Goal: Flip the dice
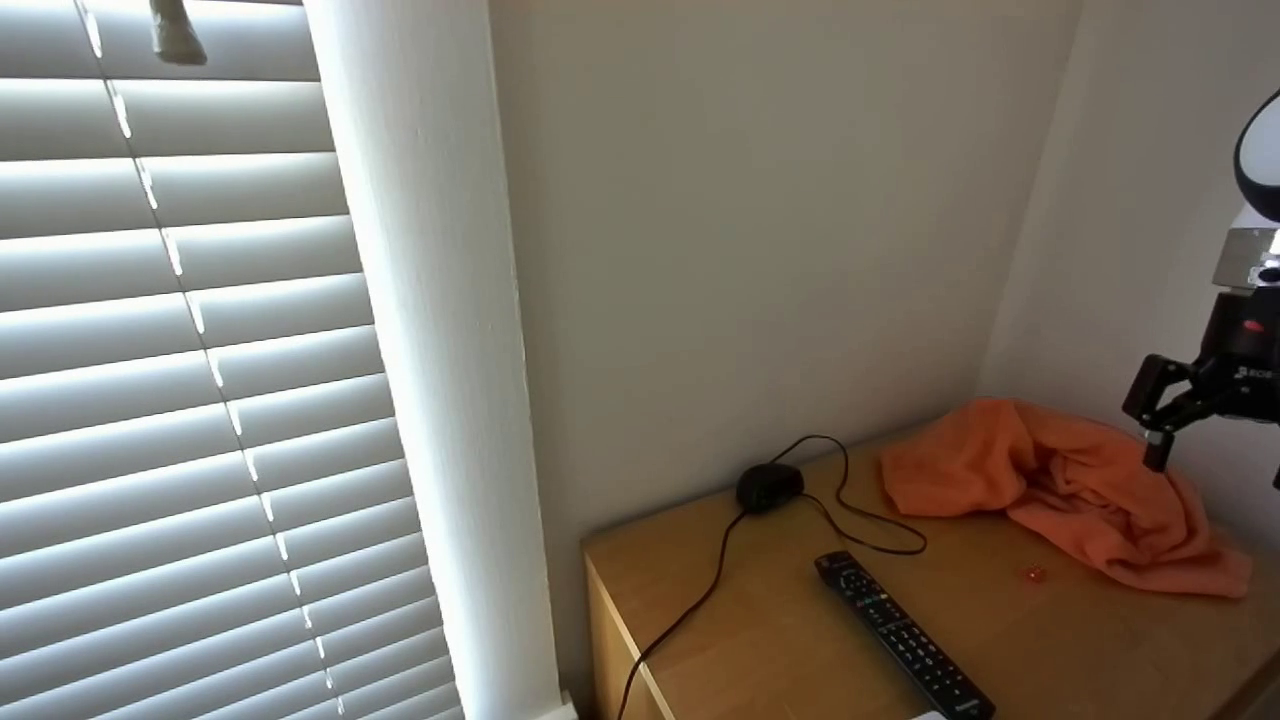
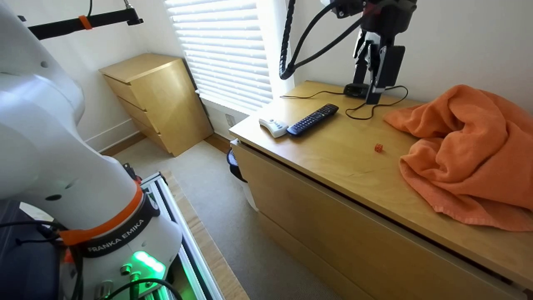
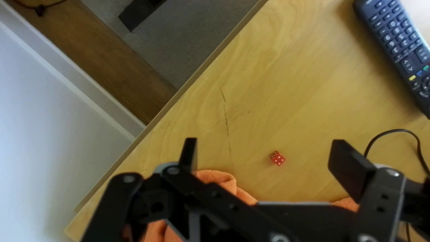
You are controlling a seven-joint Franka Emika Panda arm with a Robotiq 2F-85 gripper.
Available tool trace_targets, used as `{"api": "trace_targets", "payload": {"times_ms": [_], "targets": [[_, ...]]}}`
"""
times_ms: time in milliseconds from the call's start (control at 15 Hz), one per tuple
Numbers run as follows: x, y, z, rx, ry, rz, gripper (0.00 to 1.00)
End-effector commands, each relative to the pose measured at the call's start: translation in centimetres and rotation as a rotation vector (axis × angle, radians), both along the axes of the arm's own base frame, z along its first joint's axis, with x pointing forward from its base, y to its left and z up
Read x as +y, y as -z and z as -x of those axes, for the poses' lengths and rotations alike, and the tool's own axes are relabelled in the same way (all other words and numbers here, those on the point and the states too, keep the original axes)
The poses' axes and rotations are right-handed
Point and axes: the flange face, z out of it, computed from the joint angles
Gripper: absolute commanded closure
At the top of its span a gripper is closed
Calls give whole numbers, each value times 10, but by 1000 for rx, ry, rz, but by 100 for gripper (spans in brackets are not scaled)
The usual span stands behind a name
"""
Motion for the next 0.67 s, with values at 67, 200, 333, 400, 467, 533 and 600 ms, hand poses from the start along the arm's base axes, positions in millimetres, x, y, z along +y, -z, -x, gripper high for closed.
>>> {"api": "trace_targets", "payload": {"times_ms": [67, 200, 333, 400, 467, 533, 600], "targets": [[-29, 57, -21, 40, 186, -157, 0], [-39, 80, -27, 41, 257, -218, 0], [-47, 102, -34, 46, 320, -269, 0], [-51, 112, -38, 47, 350, -292, 0], [-54, 120, -42, 47, 384, -310, 0], [-57, 128, -45, 56, 412, -328, 0], [-62, 135, -49, 55, 436, -340, 0]]}}
